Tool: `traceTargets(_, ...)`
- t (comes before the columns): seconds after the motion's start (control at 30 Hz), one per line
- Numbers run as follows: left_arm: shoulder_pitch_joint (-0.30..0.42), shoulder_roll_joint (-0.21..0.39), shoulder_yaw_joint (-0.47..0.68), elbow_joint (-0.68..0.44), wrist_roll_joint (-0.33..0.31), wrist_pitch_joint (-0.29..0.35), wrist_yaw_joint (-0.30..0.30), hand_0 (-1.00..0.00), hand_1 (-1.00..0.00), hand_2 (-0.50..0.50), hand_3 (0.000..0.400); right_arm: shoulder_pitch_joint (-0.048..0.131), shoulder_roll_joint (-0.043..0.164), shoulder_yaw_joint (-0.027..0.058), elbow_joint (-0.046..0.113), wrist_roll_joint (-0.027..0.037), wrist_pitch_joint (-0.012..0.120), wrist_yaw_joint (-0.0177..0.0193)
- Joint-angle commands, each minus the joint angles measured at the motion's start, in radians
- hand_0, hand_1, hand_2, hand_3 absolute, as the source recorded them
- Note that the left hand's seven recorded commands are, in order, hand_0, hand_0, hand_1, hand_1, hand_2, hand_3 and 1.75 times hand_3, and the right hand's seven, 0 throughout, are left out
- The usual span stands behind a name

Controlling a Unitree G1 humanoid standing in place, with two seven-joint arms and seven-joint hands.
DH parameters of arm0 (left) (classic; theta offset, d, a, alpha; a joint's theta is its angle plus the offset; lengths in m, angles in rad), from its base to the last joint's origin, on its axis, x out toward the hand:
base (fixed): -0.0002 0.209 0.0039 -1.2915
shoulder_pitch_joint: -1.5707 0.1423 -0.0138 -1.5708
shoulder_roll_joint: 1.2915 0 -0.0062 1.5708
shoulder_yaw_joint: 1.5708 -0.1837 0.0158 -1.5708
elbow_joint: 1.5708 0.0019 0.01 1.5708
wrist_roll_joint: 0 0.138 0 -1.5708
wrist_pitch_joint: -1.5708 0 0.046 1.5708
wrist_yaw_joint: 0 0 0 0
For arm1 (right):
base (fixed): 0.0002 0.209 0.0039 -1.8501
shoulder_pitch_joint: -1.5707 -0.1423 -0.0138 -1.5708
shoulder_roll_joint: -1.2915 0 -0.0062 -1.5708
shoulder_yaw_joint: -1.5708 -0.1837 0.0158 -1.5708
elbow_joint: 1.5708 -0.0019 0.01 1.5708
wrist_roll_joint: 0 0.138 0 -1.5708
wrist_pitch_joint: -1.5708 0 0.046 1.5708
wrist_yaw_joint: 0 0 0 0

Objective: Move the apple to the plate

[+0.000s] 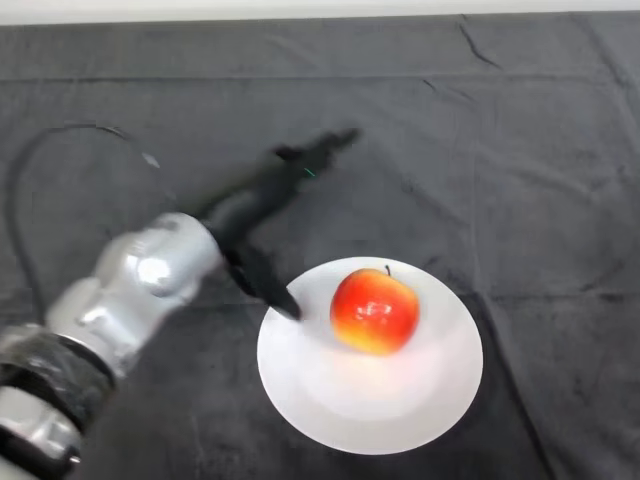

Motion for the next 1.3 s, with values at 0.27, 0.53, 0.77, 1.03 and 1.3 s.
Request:
traceTargets(0.27, 0.071, 0.168, 0.231, -0.054, -0.120, -0.079, 0.068, 0.00, 0.00, 0.00, 0.000, -0.048, -0.035, 0.0009, -0.025, 0.0299, 0.002, -0.0120)
traceTargets(0.53, 0.129, 0.240, 0.461, 0.009, -0.228, -0.192, 0.193, 0.00, 0.00, 0.00, 0.000, -0.048, -0.035, 0.0016, -0.025, 0.0303, 0.002, -0.0124)
traceTargets(0.77, 0.151, 0.245, 0.624, 0.120, -0.299, -0.299, 0.310, 0.00, 0.00, 0.00, 0.000, -0.048, -0.036, 0.0018, -0.025, 0.0308, 0.002, -0.0123)
traceTargets(1.03, 0.158, 0.274, 0.780, 0.239, -0.382, -0.377, 0.376, 0.00, 0.00, 0.00, 0.000, -0.049, -0.037, 0.0017, -0.022, 0.0314, 0.002, -0.0116)
traceTargets(1.3, 0.170, 0.314, 0.904, 0.334, -0.455, -0.426, 0.401, 0.00, 0.00, 0.00, 0.000, -0.050, -0.039, 0.0012, -0.018, 0.0321, 0.002, -0.0104)
